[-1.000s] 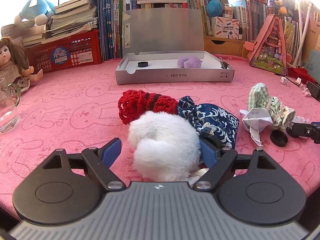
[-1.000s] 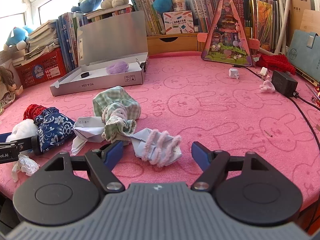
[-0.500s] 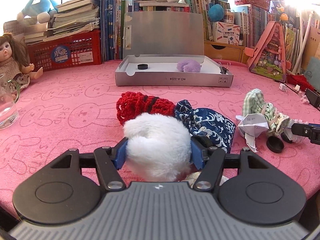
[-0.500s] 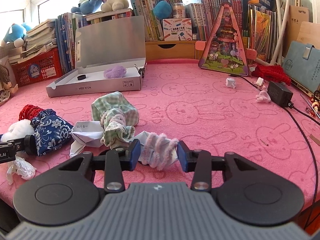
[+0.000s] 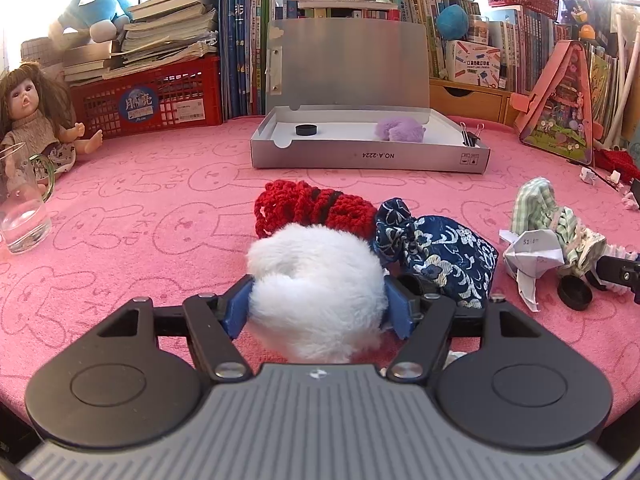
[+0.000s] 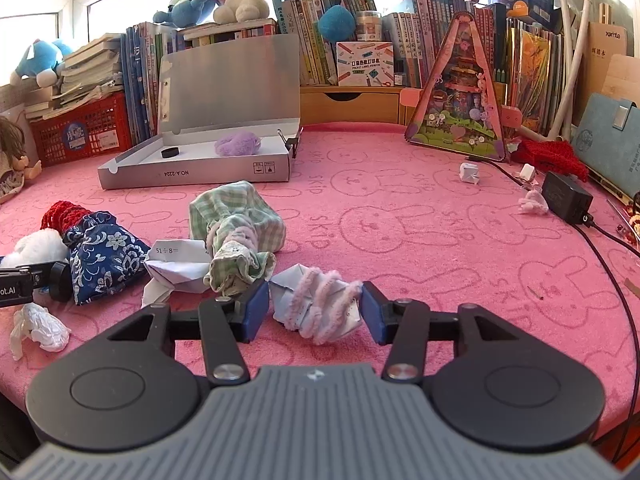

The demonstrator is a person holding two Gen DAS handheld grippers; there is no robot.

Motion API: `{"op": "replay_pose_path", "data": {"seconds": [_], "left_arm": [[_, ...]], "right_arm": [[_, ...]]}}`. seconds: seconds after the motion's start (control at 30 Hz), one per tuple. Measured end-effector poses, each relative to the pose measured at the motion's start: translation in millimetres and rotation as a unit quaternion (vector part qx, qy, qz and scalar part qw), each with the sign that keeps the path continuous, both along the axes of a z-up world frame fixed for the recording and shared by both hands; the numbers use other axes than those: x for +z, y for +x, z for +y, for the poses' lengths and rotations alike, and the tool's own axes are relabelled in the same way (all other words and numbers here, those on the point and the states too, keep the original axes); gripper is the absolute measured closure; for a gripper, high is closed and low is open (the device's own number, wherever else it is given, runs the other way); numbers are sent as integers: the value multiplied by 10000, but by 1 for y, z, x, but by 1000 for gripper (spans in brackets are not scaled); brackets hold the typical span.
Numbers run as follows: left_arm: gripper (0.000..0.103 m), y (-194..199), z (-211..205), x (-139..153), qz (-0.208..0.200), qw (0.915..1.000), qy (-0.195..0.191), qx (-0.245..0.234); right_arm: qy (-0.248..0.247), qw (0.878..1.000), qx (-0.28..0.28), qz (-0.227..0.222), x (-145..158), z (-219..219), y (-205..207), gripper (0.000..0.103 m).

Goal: Organize objects
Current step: 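Close the left gripper on the white fluffy pompom, then carry the white pompom with the left gripper while the right gripper grasps the folded paper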

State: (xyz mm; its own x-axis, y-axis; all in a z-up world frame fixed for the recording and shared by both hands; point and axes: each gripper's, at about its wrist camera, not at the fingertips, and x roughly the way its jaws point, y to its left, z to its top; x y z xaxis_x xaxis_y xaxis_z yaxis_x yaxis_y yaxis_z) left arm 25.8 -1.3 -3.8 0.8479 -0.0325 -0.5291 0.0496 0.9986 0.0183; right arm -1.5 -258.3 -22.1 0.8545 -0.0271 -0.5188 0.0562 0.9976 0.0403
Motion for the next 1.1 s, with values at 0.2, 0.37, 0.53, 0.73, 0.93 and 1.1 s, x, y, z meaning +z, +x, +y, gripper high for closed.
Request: {"op": "replay_pose_path", "data": {"seconds": [0.2,0.37,0.53,0.73,0.93,1.1], "left_arm": [[24,-3,7,7,-127,9999,-26,72],[20,-2,11,5,-31,9999,-107,104],[23,-2,6,0,14,10000,4,44],[35,-4,5,2,-17,10000,-66,-47],[35,-3,8,9,-7,9999,-113,64],[35,3,12,18,69,9996,-119,235]], "right_arm": [[-44,10000,-21,46,-2,-4,2,37],[-93,9998,156,56,-4,1,2,27],[-303,9992,232,72,-6,9,-1,37],[-210,9996,207,11,-1,4,-3,53],[-124,9996,248,-112,9,1,-3,53],[260,9993,254,-93,19,-8,6,53]]}}
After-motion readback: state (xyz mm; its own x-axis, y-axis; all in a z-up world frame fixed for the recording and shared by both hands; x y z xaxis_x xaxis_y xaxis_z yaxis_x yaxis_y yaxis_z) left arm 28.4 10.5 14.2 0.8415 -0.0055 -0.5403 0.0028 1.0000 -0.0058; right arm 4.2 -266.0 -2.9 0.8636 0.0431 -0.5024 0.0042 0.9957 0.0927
